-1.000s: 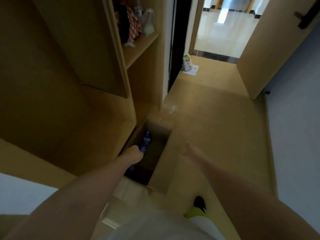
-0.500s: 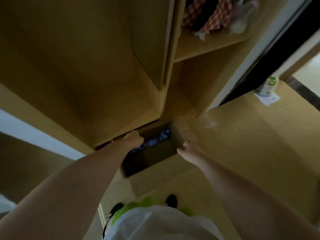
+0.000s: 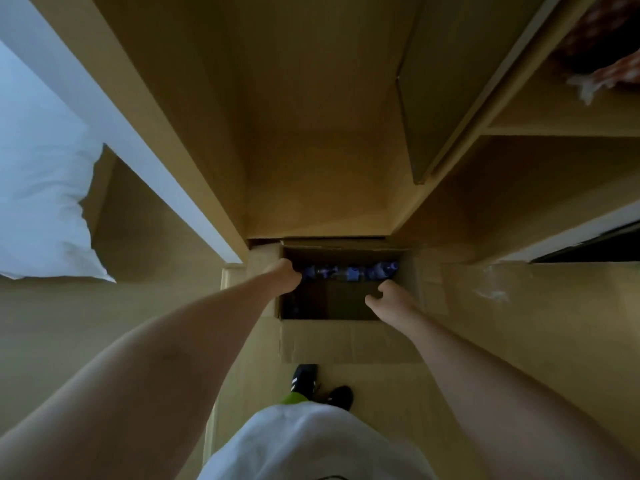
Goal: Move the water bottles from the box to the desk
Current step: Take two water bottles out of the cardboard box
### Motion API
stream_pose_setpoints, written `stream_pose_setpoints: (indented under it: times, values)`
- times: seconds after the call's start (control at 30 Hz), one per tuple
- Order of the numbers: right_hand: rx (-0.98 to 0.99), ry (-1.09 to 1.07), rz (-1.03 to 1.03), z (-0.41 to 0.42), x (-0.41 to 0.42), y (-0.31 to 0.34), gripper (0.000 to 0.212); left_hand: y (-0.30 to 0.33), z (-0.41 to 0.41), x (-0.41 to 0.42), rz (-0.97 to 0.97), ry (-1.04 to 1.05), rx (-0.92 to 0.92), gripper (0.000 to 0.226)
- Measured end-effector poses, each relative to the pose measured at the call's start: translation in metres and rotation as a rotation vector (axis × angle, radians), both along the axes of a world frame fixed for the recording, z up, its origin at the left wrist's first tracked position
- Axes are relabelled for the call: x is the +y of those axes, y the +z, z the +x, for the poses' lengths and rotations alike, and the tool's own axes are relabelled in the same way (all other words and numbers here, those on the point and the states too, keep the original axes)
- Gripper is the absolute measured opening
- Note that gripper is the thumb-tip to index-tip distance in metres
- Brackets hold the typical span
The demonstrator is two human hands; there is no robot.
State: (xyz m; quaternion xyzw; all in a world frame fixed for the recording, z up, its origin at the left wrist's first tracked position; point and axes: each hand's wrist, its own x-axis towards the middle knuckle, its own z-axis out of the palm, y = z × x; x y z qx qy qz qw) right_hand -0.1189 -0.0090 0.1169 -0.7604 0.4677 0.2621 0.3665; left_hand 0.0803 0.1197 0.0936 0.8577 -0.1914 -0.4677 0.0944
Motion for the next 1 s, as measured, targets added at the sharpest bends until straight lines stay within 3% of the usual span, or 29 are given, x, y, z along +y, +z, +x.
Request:
stream_pose_setpoints:
  times: [0.37, 0.53, 0.73, 1.0]
  values:
    - [0.023, 0.105, 0.014, 0.034, -0.039, -0.042, 0.048, -0.052, -0.004, -0.003, 0.043, 0.155, 0.057, 0.009]
    - [0.027, 0.207, 0.005, 0.044, -0.062, -0.088, 0.049, -0.087, -0.018, -0.026, 0.021, 0.231, 0.07, 0.019]
    - [0.02, 0.298, 0.031, 0.044, -0.094, -0.178, 0.053, -0.157, -0.04, -0.058, 0.053, 0.234, 0.111, 0.03]
    - [-0.021, 0.36, 0.033, 0.067, -0.104, -0.346, 0.054, -0.294, -0.036, -0.079, 0.146, 0.053, 0.071, 0.035]
